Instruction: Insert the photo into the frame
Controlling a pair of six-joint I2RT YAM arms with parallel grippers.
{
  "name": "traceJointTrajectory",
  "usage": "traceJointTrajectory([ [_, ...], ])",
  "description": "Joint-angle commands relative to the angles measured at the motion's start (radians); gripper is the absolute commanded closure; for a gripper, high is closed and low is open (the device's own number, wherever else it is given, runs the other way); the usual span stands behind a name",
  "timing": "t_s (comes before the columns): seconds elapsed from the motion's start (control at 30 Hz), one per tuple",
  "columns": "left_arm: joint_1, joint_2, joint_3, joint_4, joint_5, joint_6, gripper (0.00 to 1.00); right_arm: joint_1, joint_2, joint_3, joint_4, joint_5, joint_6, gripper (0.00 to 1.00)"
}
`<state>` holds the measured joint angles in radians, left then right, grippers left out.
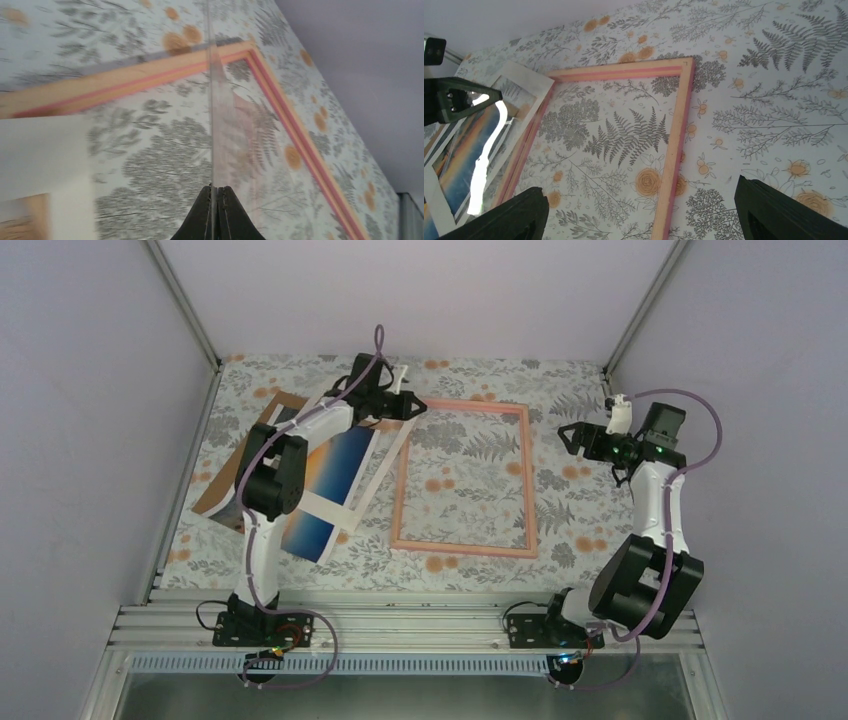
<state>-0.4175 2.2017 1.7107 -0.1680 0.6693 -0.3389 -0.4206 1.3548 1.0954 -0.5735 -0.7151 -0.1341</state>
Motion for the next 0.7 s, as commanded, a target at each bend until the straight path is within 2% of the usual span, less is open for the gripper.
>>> traceJointTrajectory([
  [0.0, 0.067, 0.004, 0.039, -0.045, -0.066, 0.078, 0.98, 0.006, 0.014, -0.041, 0.044, -0.044, 0.052, 0.08],
  [0.1, 0.105, 0.053, 0.065, -0.107, -0.024, 0.119, 0.98, 0.016, 0.021, -0.041, 0.044, -0.04, 0.071, 0.09],
  [0.27, 0.212, 0.076, 0.008, -0.104, 0.067, 0.125, 0.98, 0.033, -0.006, -0.033, 0.038, -0.001, 0.065, 0.09],
  [0.67, 0.412, 0.156, -0.037, -0.139, -0.034, 0.24, 0.98, 0.063, 0.023, 0.015, 0.001, 0.08, 0.01, 0.09],
])
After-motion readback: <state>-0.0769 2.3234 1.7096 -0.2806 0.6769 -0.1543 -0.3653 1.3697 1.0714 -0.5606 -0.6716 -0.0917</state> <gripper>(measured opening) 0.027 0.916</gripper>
